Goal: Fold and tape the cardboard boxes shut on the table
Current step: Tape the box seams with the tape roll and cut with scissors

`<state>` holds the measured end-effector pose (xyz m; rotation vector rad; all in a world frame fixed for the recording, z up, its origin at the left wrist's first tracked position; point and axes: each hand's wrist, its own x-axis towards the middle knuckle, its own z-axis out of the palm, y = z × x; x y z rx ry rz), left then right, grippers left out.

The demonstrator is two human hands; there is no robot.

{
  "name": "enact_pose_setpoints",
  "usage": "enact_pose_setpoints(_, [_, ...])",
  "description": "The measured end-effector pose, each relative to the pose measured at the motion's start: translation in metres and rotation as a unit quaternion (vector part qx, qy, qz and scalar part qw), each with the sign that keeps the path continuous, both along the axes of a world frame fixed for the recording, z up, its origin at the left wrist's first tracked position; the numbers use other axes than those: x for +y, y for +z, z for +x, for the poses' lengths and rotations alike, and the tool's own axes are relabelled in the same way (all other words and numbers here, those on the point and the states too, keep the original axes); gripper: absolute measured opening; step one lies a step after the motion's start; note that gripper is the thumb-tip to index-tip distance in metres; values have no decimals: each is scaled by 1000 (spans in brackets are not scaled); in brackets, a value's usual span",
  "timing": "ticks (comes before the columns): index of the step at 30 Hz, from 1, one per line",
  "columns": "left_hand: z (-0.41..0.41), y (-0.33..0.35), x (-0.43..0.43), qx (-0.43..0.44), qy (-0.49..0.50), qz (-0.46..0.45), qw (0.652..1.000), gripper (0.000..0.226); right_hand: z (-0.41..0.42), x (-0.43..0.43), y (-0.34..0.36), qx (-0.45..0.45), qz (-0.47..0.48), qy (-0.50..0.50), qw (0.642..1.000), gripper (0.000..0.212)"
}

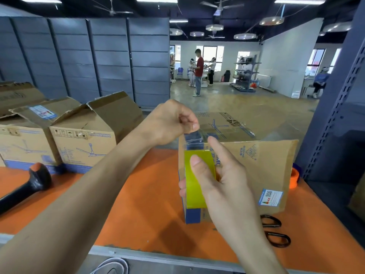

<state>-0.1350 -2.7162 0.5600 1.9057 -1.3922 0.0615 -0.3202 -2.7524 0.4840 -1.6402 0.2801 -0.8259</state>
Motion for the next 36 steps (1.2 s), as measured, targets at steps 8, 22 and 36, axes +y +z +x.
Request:
enact_pose_setpoints(8, [6, -4, -9, 3, -11, 12, 1000, 9, 3, -5, 3, 3, 13, -8, 1000, 56])
enact_pose_setpoints(22, [3, -24, -2, -39, 60, -30, 997, 20, 1, -7, -4, 7, 18, 3, 1000, 53])
enact_pose_setpoints(36, [-9, -43, 19, -44, -2, -79, 996, 29, 4, -9, -15, -11, 10, 1, 1000, 50])
